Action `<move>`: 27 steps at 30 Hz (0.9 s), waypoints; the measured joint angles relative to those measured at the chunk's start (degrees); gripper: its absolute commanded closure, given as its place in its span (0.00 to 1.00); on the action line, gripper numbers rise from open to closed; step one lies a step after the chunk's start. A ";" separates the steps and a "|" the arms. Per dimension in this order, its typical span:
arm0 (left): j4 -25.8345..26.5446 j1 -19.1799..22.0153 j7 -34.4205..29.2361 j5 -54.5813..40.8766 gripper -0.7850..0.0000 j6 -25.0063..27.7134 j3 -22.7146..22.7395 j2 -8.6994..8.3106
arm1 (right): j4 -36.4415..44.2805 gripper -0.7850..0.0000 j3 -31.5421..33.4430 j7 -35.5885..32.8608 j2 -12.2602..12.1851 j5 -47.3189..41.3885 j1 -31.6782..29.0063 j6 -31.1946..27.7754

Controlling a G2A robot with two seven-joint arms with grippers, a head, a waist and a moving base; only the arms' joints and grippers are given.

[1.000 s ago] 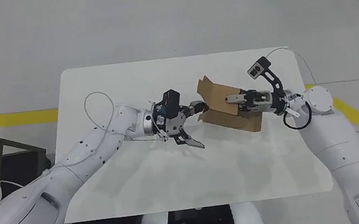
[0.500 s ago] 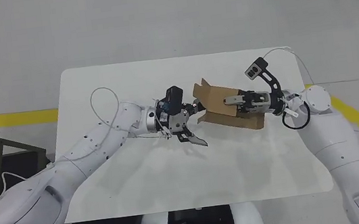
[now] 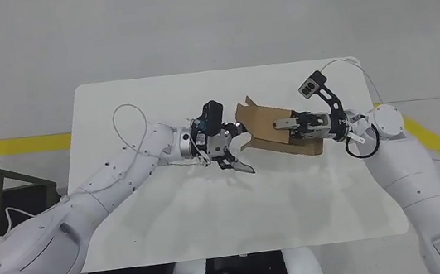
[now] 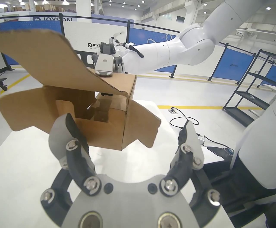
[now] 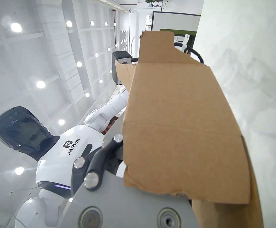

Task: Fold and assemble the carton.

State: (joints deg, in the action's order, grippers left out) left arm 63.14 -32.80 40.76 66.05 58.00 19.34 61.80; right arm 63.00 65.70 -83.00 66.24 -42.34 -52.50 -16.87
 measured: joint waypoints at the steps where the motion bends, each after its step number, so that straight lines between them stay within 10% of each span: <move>1: -0.19 0.05 0.18 0.08 0.00 0.00 0.05 0.07 | -0.06 1.00 -0.03 -0.04 0.01 -0.01 0.05 0.01; 24: -3.05 1.47 3.45 -9.81 0.00 0.00 -5.09 0.48 | -0.82 1.00 -0.40 -0.35 0.29 -0.65 0.43 0.16; 27: -3.50 1.77 3.87 -11.76 0.15 0.00 -6.30 0.39 | -0.85 1.00 -0.38 -0.31 0.30 -0.66 0.43 0.12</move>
State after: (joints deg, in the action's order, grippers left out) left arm 59.64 -31.04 44.63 54.29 58.00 13.04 62.18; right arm 62.14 65.32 -83.31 66.54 -43.01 -52.06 -16.75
